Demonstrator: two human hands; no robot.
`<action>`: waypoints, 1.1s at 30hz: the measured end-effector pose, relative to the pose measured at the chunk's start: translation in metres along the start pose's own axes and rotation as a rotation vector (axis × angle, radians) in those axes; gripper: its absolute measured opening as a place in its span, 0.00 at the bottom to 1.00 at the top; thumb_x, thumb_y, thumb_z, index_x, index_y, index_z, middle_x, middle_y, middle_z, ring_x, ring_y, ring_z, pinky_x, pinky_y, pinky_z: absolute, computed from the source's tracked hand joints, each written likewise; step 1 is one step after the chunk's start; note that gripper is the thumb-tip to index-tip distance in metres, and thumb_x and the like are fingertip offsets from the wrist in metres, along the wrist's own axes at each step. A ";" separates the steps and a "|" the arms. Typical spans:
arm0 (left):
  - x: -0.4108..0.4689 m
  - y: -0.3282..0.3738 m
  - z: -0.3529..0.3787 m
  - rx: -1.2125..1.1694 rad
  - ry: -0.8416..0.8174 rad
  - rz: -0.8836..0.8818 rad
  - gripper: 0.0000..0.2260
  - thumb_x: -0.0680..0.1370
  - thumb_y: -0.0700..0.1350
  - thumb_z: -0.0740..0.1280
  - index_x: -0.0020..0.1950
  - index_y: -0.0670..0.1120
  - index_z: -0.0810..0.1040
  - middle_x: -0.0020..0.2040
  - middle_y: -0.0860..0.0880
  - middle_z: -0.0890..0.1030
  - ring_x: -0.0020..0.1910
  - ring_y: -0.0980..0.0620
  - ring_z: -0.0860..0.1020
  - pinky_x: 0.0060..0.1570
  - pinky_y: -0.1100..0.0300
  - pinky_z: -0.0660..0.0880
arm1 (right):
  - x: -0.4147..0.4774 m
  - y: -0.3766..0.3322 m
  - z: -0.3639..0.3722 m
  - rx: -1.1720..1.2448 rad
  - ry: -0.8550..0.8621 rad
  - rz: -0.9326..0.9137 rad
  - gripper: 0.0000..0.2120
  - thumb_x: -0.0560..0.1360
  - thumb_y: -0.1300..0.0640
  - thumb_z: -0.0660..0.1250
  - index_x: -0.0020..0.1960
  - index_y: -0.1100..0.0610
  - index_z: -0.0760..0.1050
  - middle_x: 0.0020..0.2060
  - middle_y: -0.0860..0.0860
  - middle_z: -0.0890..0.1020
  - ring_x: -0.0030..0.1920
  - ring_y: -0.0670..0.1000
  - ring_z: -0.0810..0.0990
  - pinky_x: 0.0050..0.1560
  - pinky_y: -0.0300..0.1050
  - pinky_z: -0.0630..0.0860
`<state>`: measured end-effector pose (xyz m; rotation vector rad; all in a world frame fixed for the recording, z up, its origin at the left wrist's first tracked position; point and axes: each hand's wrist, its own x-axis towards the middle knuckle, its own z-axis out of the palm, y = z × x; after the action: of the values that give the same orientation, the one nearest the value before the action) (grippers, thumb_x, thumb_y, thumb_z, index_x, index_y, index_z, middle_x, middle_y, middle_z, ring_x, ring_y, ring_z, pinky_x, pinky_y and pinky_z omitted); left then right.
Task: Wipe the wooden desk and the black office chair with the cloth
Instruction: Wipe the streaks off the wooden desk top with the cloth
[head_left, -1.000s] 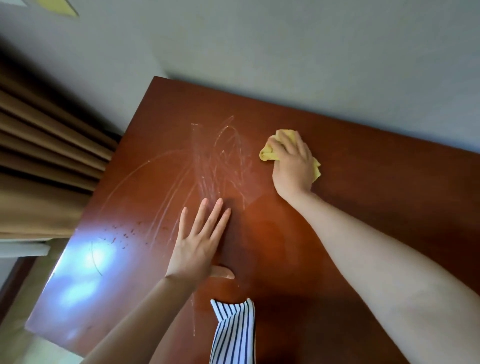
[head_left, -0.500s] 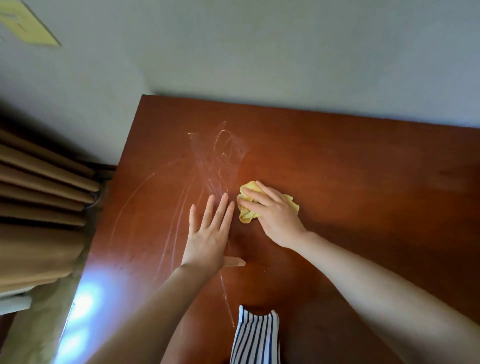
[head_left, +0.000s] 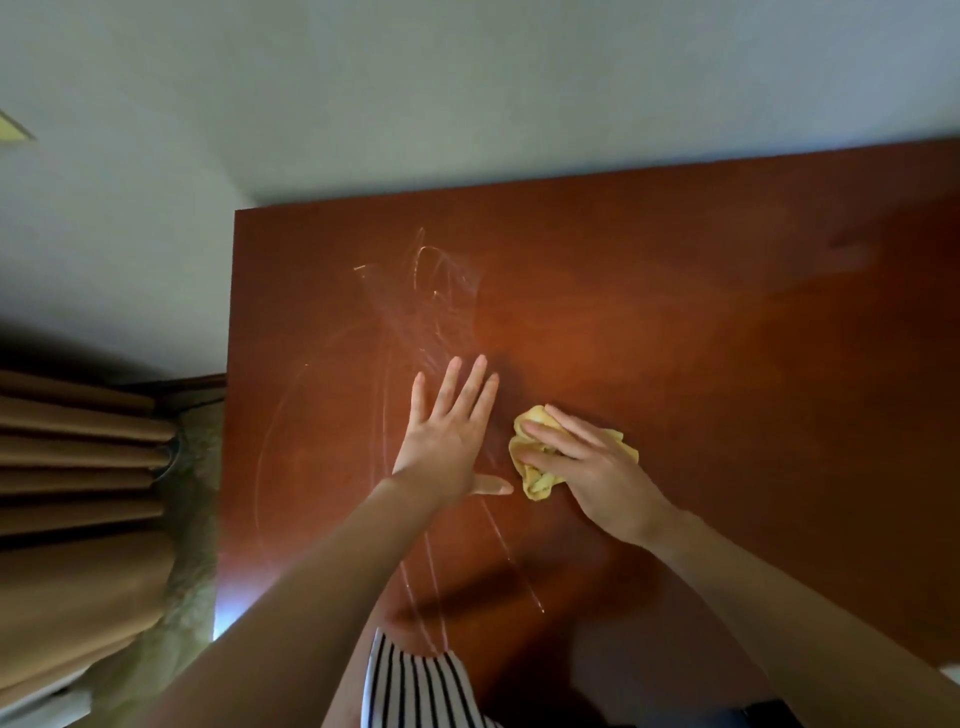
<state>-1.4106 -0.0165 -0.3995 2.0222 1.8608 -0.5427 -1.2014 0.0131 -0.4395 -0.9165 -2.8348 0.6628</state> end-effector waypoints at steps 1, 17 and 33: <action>0.004 0.003 -0.002 -0.016 0.000 0.003 0.54 0.69 0.72 0.61 0.74 0.46 0.29 0.75 0.47 0.28 0.72 0.44 0.28 0.65 0.41 0.29 | -0.006 0.009 -0.005 -0.021 -0.056 -0.024 0.32 0.73 0.74 0.62 0.69 0.47 0.70 0.73 0.43 0.62 0.76 0.50 0.53 0.71 0.47 0.56; 0.063 0.050 -0.016 -0.007 -0.062 -0.048 0.59 0.65 0.73 0.63 0.72 0.45 0.25 0.74 0.45 0.27 0.73 0.45 0.29 0.69 0.39 0.33 | 0.058 0.183 -0.103 -0.099 -0.084 0.158 0.32 0.76 0.72 0.57 0.73 0.44 0.63 0.76 0.41 0.55 0.76 0.47 0.46 0.69 0.61 0.63; 0.066 0.054 -0.015 -0.053 -0.102 -0.116 0.60 0.64 0.72 0.66 0.70 0.48 0.21 0.64 0.50 0.17 0.62 0.47 0.18 0.64 0.43 0.27 | 0.252 0.158 -0.085 -0.049 0.037 0.198 0.25 0.78 0.64 0.56 0.73 0.47 0.64 0.76 0.51 0.58 0.76 0.59 0.49 0.74 0.52 0.51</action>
<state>-1.3512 0.0435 -0.4198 1.8263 1.9192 -0.6095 -1.3038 0.3045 -0.4426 -1.2165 -2.7628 0.5906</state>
